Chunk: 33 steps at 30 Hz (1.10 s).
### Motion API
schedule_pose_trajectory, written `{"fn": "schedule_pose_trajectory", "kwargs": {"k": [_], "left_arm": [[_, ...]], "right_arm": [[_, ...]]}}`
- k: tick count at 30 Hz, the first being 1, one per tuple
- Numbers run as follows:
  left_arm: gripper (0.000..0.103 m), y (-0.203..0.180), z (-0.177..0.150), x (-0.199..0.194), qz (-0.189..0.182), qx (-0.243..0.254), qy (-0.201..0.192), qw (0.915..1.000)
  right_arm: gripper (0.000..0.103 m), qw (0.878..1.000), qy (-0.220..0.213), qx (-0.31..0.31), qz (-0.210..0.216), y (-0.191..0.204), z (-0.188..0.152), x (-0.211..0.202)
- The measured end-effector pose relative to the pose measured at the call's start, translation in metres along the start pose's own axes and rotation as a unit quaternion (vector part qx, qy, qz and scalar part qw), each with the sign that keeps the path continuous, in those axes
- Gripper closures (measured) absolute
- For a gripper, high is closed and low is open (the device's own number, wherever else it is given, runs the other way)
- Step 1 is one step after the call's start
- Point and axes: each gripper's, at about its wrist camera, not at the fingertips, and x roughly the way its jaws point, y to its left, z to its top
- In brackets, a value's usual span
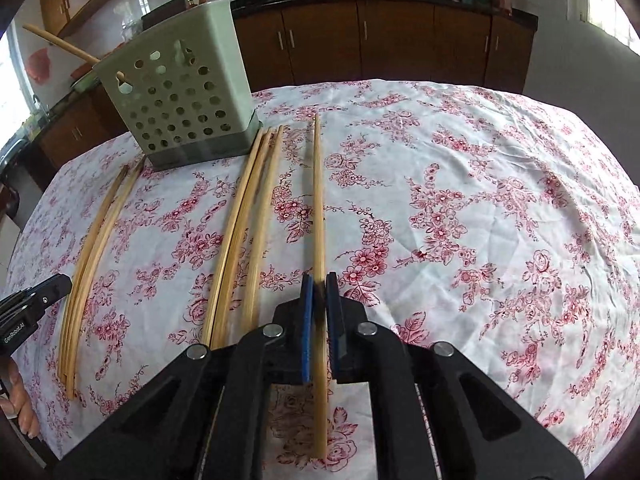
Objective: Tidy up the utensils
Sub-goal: 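Close the left tool on another chopstick while the right tool grasps one too, then hold the chopstick in the left tool while the right tool holds its chopstick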
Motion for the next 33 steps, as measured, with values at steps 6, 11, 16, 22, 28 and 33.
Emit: {"fn": "schedule_pose_trajectory", "kwargs": {"k": [6,11,16,22,28,33], "left_arm": [[0.085,-0.004,0.0,0.006,0.017,0.014,0.008,0.9997],[0.094,-0.004,0.001,0.01,0.033,0.019,0.003,0.9993],[0.094,0.02,0.016,0.017,0.051,-0.009,0.004,0.9987],[0.093,0.052,0.031,0.024,0.078,-0.031,-0.005,0.9965],[0.093,0.061,0.031,0.024,0.063,-0.046,-0.013,0.9969],[0.093,0.069,0.029,0.023,0.038,-0.067,-0.017,0.9969]], "right_arm": [[0.095,1.0,0.005,0.002,0.003,-0.002,0.0,-0.004],[0.095,1.0,0.002,-0.003,0.008,0.001,-0.004,-0.006],[0.095,1.0,-0.005,-0.012,-0.002,0.001,0.0,-0.004],[0.095,0.999,-0.019,-0.007,-0.032,-0.009,0.013,0.006],[0.095,0.999,-0.024,-0.003,-0.033,-0.012,0.013,0.008],[0.095,0.999,-0.024,-0.002,-0.032,-0.011,0.014,0.007]]}}
